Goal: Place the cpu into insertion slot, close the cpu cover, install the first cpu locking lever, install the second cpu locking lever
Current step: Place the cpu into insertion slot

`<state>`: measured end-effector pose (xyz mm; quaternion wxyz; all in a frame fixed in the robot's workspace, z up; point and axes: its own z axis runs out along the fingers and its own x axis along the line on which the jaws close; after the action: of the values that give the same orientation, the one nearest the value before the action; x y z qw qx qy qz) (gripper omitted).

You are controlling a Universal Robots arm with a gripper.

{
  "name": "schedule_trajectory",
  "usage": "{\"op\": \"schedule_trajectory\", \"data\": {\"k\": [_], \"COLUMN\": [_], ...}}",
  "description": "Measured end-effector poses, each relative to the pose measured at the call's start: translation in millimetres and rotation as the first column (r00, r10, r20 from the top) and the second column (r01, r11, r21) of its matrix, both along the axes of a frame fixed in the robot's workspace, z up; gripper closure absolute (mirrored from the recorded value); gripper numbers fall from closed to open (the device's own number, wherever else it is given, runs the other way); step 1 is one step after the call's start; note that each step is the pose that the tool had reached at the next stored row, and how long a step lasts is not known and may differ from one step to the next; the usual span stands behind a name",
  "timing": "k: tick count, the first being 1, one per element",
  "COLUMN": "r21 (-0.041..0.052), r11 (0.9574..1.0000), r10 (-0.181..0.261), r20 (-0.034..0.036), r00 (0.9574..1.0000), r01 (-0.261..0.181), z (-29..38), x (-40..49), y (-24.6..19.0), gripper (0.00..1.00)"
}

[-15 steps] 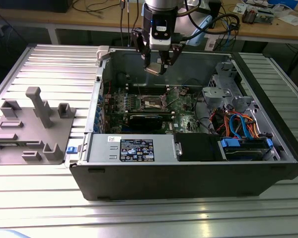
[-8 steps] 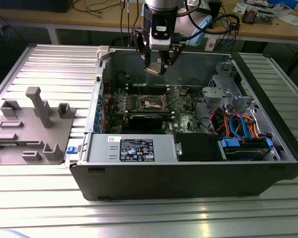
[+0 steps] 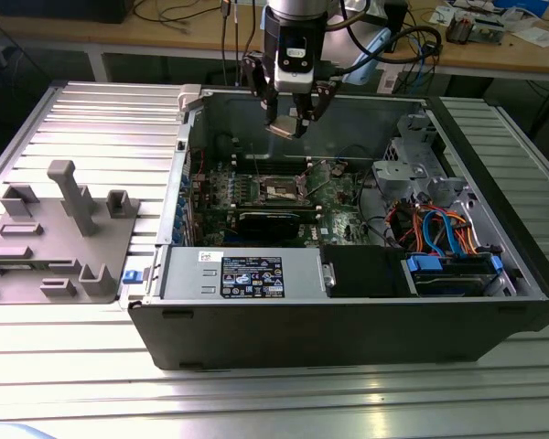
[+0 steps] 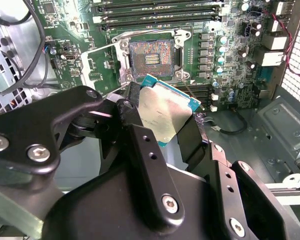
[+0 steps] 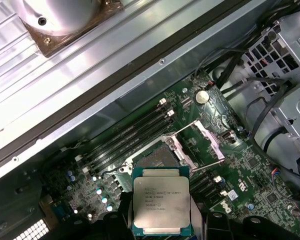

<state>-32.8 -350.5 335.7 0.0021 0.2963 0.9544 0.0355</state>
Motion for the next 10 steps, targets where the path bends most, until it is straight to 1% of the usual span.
{"op": "schedule_trajectory", "data": {"k": [10], "r21": [0.0000], "r11": [0.9998], "r10": [-0.018], "r20": [-0.0001], "r00": [0.9998], "r01": [0.018], "z": [0.0], "x": [0.0], "y": [0.0], "gripper": [0.46]}}
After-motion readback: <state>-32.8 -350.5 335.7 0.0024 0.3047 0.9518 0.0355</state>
